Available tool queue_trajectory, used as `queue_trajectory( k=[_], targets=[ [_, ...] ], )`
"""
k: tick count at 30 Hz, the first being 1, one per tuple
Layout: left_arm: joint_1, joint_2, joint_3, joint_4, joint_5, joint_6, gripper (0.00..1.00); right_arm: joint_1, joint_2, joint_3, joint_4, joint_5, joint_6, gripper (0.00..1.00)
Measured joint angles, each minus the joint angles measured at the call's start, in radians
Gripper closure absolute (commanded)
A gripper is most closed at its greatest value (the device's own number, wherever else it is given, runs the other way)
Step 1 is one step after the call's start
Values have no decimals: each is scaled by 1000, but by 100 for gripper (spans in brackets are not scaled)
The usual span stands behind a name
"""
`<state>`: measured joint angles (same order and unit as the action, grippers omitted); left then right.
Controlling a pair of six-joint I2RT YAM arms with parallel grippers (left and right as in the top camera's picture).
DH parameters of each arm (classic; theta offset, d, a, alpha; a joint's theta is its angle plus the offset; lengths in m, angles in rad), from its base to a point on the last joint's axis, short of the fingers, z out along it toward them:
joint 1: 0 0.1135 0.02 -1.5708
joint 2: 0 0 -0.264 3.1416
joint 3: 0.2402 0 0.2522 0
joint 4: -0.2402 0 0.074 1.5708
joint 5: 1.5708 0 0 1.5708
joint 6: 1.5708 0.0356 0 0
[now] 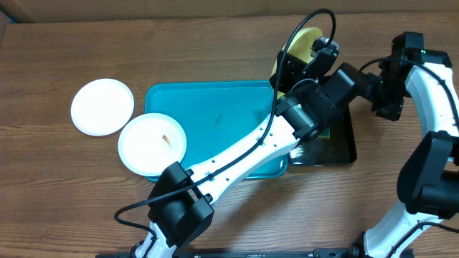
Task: Clean dirty plates on tray and stack at the side
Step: 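Carry the yellow plate left and stack it on the white plate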
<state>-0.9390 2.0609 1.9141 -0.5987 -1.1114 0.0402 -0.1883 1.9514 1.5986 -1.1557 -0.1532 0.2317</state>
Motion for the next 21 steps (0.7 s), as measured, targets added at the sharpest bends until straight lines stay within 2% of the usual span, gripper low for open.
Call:
queue_trajectory(
  k=[5, 9, 15, 18, 21],
  targets=[
    [18, 0, 4, -207, 226, -174, 96, 0, 0, 0, 0, 0, 0, 0],
    [80, 0, 4, -248, 497, -267, 96, 0, 0, 0, 0, 0, 0, 0],
    [303, 0, 4, -298, 997, -332, 96, 0, 0, 0, 0, 0, 0, 0],
    [446, 0, 4, -364, 1161, -372, 96, 0, 0, 0, 0, 0, 0, 0],
    [583, 0, 4, -435, 1254, -399, 95, 0, 0, 0, 0, 0, -1, 0]
  ],
)
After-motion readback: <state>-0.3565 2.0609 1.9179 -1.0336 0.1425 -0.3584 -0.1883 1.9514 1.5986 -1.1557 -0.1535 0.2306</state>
